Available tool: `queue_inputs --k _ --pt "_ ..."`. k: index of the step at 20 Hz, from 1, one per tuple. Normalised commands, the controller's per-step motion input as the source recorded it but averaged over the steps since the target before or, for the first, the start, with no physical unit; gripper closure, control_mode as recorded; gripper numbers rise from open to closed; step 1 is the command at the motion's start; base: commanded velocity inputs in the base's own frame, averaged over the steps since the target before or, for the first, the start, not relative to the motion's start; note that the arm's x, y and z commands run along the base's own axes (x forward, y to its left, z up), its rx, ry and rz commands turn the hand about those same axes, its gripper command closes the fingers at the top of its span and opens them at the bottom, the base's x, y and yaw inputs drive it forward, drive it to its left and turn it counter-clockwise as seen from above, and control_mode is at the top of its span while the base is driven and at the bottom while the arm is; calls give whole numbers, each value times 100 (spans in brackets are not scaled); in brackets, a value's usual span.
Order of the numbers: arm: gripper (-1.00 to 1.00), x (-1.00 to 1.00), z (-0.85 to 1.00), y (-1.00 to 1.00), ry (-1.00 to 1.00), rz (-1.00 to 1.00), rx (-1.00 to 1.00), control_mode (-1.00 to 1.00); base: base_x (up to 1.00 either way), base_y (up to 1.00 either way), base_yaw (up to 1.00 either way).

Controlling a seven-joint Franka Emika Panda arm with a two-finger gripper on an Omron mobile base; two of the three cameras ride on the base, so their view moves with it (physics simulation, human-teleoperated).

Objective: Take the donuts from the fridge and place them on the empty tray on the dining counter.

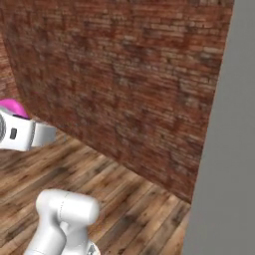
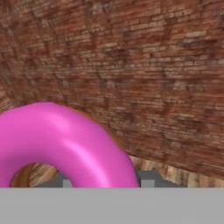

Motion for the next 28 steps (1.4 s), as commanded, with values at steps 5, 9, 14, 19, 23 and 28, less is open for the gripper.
queue_inputs --k 5,9,14,19,23,28 --pt "100 0 0 0 0 0 0 100 13 0 98" --pt "100 0 0 0 0 0 0 100 66 0 87" --pt "100 0 0 0 0 0 0 100 100 0 74" --pt "100 0 0 0 0 0 0 100 100 -16 54" --pt "100 0 0 0 0 0 0 100 100 -65 45" --pt "100 0 0 0 0 0 0 100 99 -37 72"
